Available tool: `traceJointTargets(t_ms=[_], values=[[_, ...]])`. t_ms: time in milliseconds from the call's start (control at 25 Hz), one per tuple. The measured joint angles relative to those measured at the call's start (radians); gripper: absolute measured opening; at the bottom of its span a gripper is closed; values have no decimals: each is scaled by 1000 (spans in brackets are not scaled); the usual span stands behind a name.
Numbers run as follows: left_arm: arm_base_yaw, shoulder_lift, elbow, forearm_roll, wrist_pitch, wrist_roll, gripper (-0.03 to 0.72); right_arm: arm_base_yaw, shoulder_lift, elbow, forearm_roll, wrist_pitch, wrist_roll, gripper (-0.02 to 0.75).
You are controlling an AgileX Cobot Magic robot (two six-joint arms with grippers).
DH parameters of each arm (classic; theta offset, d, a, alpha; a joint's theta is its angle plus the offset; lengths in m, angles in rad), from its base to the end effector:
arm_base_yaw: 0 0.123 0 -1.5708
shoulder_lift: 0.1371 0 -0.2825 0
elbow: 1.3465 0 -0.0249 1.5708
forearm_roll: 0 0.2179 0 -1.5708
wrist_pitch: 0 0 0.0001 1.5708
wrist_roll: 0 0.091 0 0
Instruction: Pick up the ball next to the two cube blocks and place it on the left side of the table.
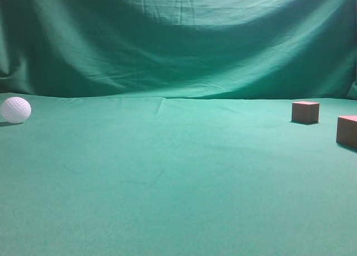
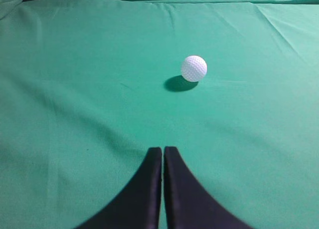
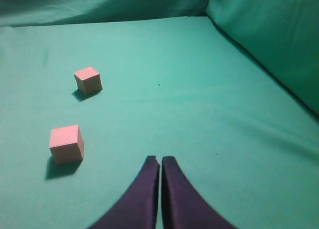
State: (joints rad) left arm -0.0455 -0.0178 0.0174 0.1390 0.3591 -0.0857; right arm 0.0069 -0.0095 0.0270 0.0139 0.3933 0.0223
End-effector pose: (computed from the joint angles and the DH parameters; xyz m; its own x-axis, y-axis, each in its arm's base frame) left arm 0.0222 0.0034 0.1763 -0.2646 0.0566 -0.9627 0.0103 0.9984 0.0558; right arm 0.0217 0.0006 0.1699 -0.3182 0.0329 -0.9475 -0.0008 0.9994 0.0350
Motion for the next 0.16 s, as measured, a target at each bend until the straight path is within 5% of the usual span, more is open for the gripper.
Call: traceJointTargets(t_ms=[160], values=[[0,0,0,0,0,0,0,0,0,0,0,0,0,0]])
